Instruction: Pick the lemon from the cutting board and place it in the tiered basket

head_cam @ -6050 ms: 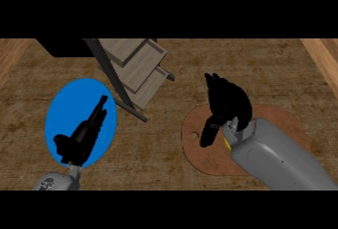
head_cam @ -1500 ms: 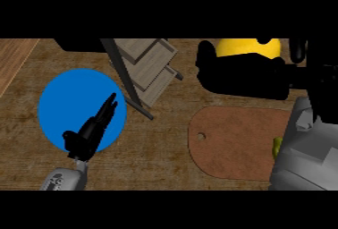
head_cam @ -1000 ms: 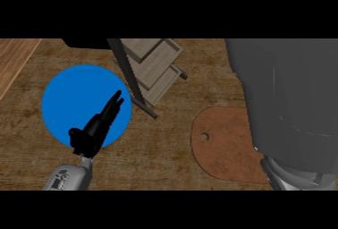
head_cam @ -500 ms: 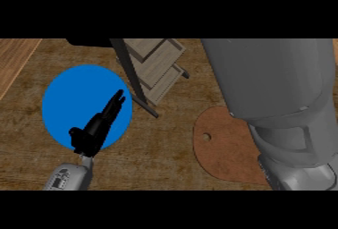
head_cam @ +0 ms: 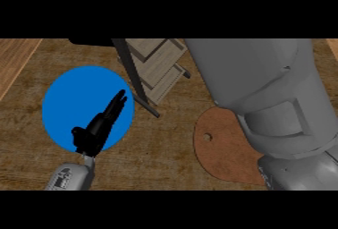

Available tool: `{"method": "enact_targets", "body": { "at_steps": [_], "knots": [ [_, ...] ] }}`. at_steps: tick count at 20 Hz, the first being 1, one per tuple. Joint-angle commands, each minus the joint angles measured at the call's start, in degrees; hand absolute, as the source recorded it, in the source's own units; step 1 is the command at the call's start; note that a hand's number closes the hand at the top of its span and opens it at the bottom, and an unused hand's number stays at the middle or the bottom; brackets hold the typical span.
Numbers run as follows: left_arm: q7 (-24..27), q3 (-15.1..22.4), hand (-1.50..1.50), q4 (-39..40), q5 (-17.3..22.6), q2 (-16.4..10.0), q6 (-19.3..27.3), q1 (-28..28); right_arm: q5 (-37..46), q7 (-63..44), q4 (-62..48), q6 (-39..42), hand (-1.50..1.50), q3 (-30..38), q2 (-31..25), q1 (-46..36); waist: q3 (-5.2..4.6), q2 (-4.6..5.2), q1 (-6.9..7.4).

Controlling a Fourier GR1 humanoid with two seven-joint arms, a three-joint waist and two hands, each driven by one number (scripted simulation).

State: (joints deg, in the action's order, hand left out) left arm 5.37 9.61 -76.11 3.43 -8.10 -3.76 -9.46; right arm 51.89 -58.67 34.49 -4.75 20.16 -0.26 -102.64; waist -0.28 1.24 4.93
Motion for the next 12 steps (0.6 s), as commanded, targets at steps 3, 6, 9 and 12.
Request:
{"method": "enact_targets", "body": {
  "at_steps": [3, 6, 9, 12],
  "knots": [
    [-0.1, -0.7, 0.00, 0.6, 0.2, -0.1, -0.2, -1.5, -7.2, -7.5, -5.5, -11.4, 1.50, 7.6, 0.2, -2.0, 0.01, 0.09, 0.23],
    [1.2, -0.4, 0.00, 0.2, -0.5, -0.5, -0.1, 0.3, -10.0, -8.4, -8.8, -15.4, -1.50, 9.4, 0.2, -2.9, 0.01, -0.28, 0.51],
    [-0.5, 0.0, 0.00, 1.2, -0.4, 0.9, 0.3, -1.4, -11.2, -6.1, -9.9, -20.2, -1.50, 11.1, 0.2, -5.1, 0.02, -0.07, -0.33],
    [-0.2, -1.0, 0.00, 0.1, 0.2, 0.2, 0.0, -0.4, -9.9, -3.8, -11.2, -24.5, -1.50, 10.5, 0.2, -6.1, 0.05, -0.39, -0.97]
  ]
}}
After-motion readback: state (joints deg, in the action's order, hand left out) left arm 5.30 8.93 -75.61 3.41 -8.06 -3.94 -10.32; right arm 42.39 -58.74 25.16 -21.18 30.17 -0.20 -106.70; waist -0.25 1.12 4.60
